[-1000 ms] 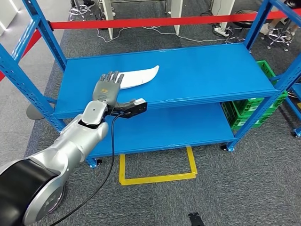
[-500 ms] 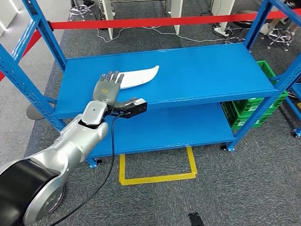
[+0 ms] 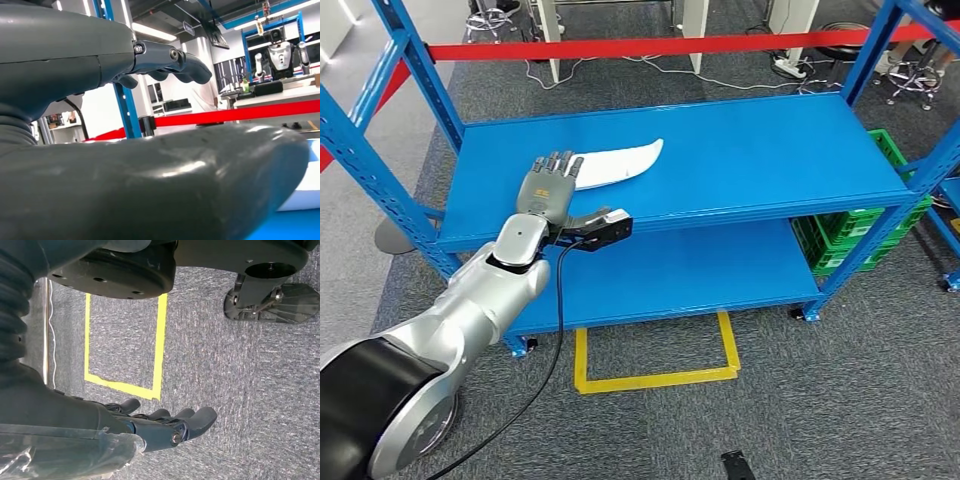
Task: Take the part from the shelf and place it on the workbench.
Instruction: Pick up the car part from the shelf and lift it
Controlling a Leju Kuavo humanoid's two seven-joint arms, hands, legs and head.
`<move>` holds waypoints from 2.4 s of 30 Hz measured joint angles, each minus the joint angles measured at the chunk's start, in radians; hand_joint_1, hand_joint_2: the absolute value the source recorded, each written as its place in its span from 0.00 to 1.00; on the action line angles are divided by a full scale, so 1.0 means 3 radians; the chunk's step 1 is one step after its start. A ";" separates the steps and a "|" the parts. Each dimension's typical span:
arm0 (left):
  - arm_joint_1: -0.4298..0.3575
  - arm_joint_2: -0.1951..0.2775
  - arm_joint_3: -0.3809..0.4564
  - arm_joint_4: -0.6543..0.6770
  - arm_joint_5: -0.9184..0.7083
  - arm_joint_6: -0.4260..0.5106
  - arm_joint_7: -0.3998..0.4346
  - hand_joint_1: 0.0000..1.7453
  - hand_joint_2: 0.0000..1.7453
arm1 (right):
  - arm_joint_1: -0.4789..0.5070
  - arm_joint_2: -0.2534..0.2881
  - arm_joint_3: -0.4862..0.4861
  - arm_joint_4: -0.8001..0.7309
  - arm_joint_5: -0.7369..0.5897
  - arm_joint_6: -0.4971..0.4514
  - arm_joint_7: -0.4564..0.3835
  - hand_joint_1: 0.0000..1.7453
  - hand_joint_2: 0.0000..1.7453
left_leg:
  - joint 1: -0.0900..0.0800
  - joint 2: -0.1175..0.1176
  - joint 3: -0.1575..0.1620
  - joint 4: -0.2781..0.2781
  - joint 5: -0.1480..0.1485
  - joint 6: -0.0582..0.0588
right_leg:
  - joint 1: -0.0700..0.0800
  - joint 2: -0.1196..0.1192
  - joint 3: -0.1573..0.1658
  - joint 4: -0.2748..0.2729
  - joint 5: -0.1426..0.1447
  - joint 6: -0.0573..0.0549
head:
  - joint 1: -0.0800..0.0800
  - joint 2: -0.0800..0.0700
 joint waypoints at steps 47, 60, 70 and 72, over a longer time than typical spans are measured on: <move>0.0039 -0.0011 0.0038 -0.0005 0.0013 0.0000 -0.0066 0.00 1.00 | 0.0001 0.0013 -0.0003 0.0000 0.0038 0.0002 -0.0005 0.00 1.00 | 0.0007 -0.0002 0.0173 0.0041 -0.0178 0.0019 | 0.0034 -0.0033 -0.0057 0.0041 0.0047 -0.0065 | -0.0011 0.0000; 0.0042 -0.0022 0.0064 -0.0003 0.0032 -0.0058 -0.0089 0.00 1.00 | 0.0000 0.0013 -0.0003 0.0000 0.0036 0.0002 -0.0004 0.00 1.00 | 0.0019 -0.0001 0.0209 -0.0035 -0.0170 -0.0093 | 0.0047 -0.0005 -0.0055 0.0035 0.0034 -0.0109 | -0.0011 0.0000; 0.0057 -0.0017 0.0079 0.0007 0.0096 -0.0182 -0.0151 0.00 1.00 | 0.0003 0.0013 -0.0006 0.0000 0.0034 0.0004 -0.0004 0.00 1.00 | 0.0011 -0.0001 0.0208 -0.0034 -0.0162 -0.0086 | 0.0037 -0.0007 -0.0035 -0.0001 0.0062 -0.0084 | -0.0010 0.0000; 0.0062 -0.0016 0.0088 0.0008 0.0103 -0.0194 -0.0156 0.00 1.00 | 0.0003 0.0013 -0.0007 0.0000 0.0034 0.0005 -0.0004 0.00 1.00 | 0.0010 -0.0001 0.0208 -0.0033 -0.0162 -0.0085 | 0.0036 -0.0007 -0.0034 -0.0004 0.0063 -0.0082 | -0.0010 0.0000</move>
